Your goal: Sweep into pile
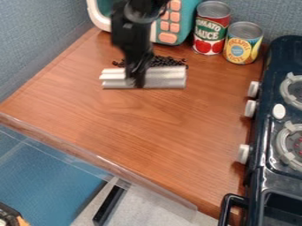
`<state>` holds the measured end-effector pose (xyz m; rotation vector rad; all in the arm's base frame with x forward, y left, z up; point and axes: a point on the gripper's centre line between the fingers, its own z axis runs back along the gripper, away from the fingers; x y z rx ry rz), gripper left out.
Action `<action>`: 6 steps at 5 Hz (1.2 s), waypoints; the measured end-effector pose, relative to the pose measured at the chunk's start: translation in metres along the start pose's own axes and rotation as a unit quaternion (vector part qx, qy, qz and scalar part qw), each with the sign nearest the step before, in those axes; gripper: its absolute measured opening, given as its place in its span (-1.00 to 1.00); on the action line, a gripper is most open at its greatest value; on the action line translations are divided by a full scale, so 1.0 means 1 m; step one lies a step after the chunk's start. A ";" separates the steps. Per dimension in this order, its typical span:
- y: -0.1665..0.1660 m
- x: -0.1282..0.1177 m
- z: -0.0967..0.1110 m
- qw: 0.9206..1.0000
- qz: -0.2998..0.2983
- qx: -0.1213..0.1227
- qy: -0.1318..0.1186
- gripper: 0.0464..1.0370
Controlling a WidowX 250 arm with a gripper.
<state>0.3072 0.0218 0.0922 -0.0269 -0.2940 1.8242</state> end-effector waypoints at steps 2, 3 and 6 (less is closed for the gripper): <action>0.038 0.009 -0.022 0.997 -0.070 -0.001 -0.012 -0.36; 0.043 0.020 -0.033 0.997 -0.071 0.019 -0.016 -0.27; 0.055 0.033 -0.002 0.996 -0.079 0.027 0.023 0.95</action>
